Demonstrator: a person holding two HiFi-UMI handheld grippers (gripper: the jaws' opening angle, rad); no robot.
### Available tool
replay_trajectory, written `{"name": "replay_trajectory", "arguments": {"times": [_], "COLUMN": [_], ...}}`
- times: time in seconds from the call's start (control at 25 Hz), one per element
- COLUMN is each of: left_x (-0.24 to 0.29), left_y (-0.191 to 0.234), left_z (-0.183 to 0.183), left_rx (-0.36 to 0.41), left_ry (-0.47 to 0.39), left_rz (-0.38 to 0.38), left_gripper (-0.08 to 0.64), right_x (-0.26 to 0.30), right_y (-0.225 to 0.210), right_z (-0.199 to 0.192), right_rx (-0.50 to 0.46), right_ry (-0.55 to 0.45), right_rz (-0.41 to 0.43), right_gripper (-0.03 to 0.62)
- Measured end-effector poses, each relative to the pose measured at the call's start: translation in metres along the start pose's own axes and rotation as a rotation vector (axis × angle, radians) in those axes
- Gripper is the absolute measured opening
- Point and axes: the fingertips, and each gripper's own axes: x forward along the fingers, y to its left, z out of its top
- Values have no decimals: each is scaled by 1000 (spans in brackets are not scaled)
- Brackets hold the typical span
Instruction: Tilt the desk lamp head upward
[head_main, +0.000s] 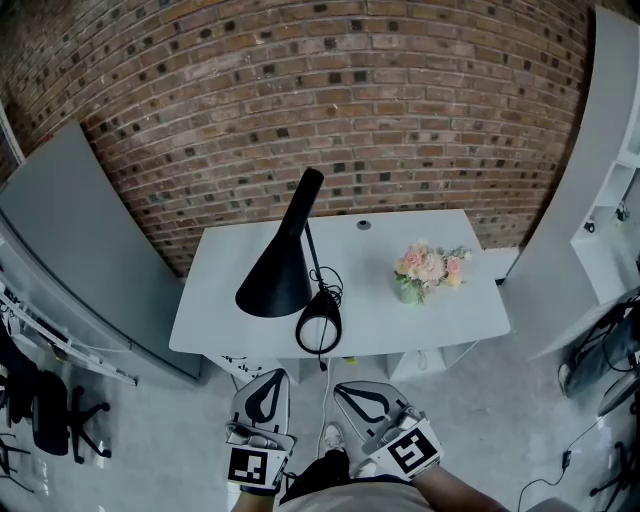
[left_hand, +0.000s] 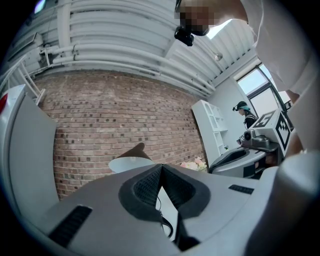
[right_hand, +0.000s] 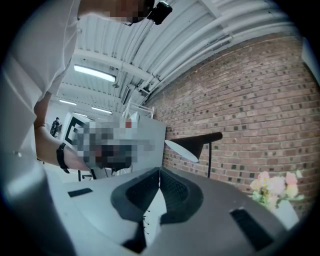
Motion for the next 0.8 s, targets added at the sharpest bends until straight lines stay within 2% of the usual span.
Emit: {"name": "replay_trajectory", "arguments": {"times": [0.52,0.8], "left_x": [4,8], "left_y": [-6,-3], "left_z": [-4,-4], "left_rx": [-20,8], "left_ry": [29,7], "left_rz": [-7,6], "left_gripper": [6,6], "right_x": [-2,-2], "right_y": [-3,-9], "right_z": [-3,-5], "right_rx": [2,-2], "right_ry": [4,0], "right_rz": [10,12], "right_gripper": [18,18]}}
